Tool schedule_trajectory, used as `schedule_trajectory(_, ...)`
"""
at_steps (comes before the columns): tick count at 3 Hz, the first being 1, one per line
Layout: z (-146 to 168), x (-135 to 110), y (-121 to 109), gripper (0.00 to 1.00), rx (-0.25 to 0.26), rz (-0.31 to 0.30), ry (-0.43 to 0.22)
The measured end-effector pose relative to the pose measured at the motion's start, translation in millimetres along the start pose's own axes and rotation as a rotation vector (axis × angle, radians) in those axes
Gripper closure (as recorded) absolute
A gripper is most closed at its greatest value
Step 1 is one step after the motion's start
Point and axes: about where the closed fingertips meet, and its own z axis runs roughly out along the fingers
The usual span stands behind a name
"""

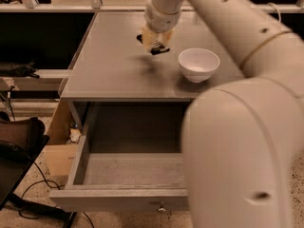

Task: Place rxbar chocolate into top drawer

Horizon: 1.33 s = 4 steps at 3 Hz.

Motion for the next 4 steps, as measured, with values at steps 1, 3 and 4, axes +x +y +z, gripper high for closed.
schedule_trajectory(1,-87.6,55.9,-39.6,1.0,-0.01,0.032,-0.114)
schedule_trajectory(3,-89.7,63.3,-22.5,1.0,-0.035,0.004,-0.136)
schedule_trajectory(4,-110.9,91.1,16.5,1.0,-0.064,-0.047,-0.18)
